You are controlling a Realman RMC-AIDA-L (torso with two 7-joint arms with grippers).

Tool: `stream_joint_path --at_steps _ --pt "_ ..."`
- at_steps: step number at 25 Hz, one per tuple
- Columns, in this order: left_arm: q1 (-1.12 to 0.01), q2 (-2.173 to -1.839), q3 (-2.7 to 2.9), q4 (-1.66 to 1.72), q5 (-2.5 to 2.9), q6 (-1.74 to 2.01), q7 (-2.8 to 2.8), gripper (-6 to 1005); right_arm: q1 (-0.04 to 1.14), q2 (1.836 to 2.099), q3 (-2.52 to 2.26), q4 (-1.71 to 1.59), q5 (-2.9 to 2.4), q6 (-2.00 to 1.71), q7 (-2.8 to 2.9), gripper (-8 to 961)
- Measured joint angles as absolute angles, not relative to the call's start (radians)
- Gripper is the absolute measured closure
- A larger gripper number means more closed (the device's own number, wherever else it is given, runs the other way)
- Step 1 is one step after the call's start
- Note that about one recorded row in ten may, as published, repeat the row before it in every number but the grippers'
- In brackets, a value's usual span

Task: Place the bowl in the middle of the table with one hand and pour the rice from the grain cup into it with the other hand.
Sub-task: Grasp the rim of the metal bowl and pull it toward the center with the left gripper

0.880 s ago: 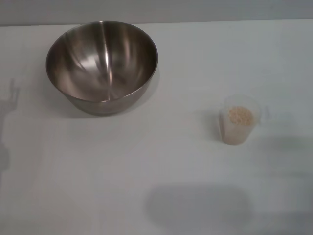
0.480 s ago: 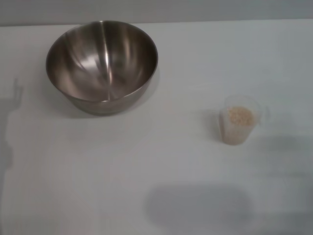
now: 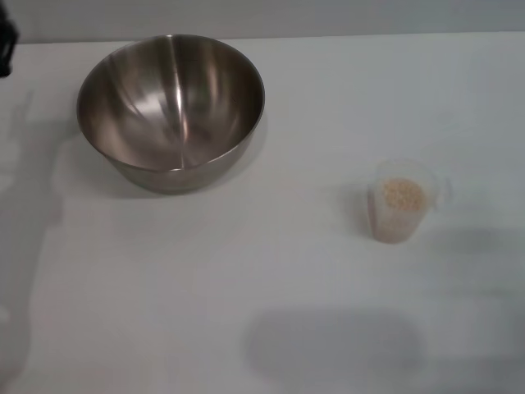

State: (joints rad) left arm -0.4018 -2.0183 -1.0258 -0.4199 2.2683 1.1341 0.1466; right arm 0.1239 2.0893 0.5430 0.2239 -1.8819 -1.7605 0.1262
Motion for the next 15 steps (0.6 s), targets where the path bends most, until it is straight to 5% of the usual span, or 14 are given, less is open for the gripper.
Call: stream_joint_path --at_steps 3,6,15 --pt "-0.362 -1.936 -1.07 -0.662 2.349 0.861 0.175 238 0.124 2.089 0.542 0.224 -1.884 -1.761 0.133 203" --pt "-0.308 -1.903 -1.246 -0.956 2.506 0.498 0.176 237 0.127 2.088 0.542 0.224 -1.885 -1.759 0.139 203" --pt "-0.292 -1.981 -1.573 -1.43 2.67 -0.265 0.195 235 0.132 2.088 0.54 0.224 -1.891 -1.754 0.14 202"
